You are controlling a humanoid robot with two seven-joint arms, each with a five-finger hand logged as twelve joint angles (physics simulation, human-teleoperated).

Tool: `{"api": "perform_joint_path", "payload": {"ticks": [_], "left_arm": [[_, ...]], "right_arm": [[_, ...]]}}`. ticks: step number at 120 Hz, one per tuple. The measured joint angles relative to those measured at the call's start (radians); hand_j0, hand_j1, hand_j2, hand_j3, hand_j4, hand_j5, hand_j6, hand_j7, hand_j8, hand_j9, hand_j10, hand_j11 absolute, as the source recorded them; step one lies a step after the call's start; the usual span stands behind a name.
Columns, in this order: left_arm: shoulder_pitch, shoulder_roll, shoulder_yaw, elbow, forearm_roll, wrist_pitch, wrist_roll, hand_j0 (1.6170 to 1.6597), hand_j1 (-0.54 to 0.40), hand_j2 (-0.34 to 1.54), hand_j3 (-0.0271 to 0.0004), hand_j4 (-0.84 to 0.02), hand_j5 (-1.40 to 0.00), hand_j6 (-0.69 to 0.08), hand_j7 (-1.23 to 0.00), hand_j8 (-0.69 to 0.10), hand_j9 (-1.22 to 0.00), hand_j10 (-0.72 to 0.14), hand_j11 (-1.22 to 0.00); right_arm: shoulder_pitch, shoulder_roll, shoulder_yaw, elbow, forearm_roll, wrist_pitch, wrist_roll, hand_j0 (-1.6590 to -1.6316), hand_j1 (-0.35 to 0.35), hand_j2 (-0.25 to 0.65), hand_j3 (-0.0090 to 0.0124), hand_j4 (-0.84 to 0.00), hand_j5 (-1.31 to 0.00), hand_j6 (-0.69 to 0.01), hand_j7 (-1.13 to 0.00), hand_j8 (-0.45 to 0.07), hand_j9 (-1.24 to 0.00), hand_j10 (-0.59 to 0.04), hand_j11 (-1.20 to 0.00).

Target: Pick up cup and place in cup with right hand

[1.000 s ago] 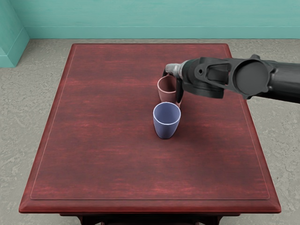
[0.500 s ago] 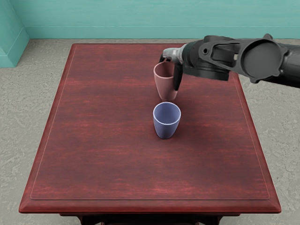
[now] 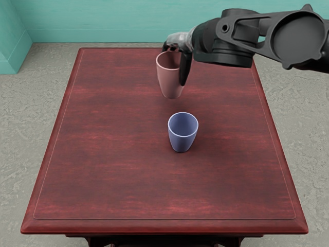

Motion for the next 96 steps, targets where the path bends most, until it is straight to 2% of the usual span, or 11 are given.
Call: {"api": "perform_joint_path", "payload": {"ticks": [5,18,21,30,52,96], "left_arm": [[0.0,0.0,0.0,0.0,0.0,0.0,0.0,1.6581,0.349,0.0,-0.0001,0.0,0.0,0.0,0.0,0.0,0.0,0.0,0.0],[0.0,0.0,0.0,0.0,0.0,0.0,0.0,1.6581,0.349,0.0,-0.0001,0.0,0.0,0.0,0.0,0.0,0.0,0.0,0.0],[0.0,0.0,0.0,0.0,0.0,0.0,0.0,1.6581,0.349,0.0,-0.0001,0.0,0.0,0.0,0.0,0.0,0.0,0.0,0.0],[0.0,0.0,0.0,0.0,0.0,0.0,0.0,1.6581,0.349,0.0,-0.0001,0.0,0.0,0.0,0.0,0.0,0.0,0.0,0.0],[0.0,0.0,0.0,0.0,0.0,0.0,0.0,1.6581,0.349,0.0,-0.0001,0.0,0.0,0.0,0.0,0.0,0.0,0.0,0.0],[0.013,0.0,0.0,0.0,0.0,0.0,0.0,1.6581,0.349,0.0,-0.0001,0.0,0.0,0.0,0.0,0.0,0.0,0.0,0.0]], "right_arm": [[0.009,-0.001,0.0,0.008,0.012,-0.001,0.0,-1.653,0.196,0.098,0.0006,-0.246,-0.84,-0.198,-0.77,-0.268,-0.82,-0.552,-0.82],[0.032,-0.005,0.0,0.035,0.037,-0.006,0.0,-1.6533,0.226,0.155,0.0006,-0.228,-0.85,-0.187,-0.78,-0.256,-0.82,-0.556,-0.83],[0.036,-0.005,0.0,0.041,0.042,-0.007,0.0,-1.6529,0.216,0.127,0.0001,-0.216,-0.85,-0.185,-0.78,-0.248,-0.83,-0.556,-0.83],[0.049,-0.003,0.0,0.053,0.057,-0.009,0.001,-1.6519,0.195,0.095,0.0003,-0.227,-0.85,-0.189,-0.78,-0.25,-0.84,-0.553,-0.85],[0.068,-0.005,0.0,0.096,0.082,-0.015,0.001,-1.6508,0.197,0.097,0.0004,-0.226,-0.85,-0.187,-0.78,-0.243,-0.85,-0.546,-0.86],[0.088,-0.041,0.008,0.193,0.124,-0.027,0.001,-1.6507,0.19,0.098,0.0006,-0.243,-0.85,-0.196,-0.78,-0.252,-0.85,-0.545,-0.87]]}}
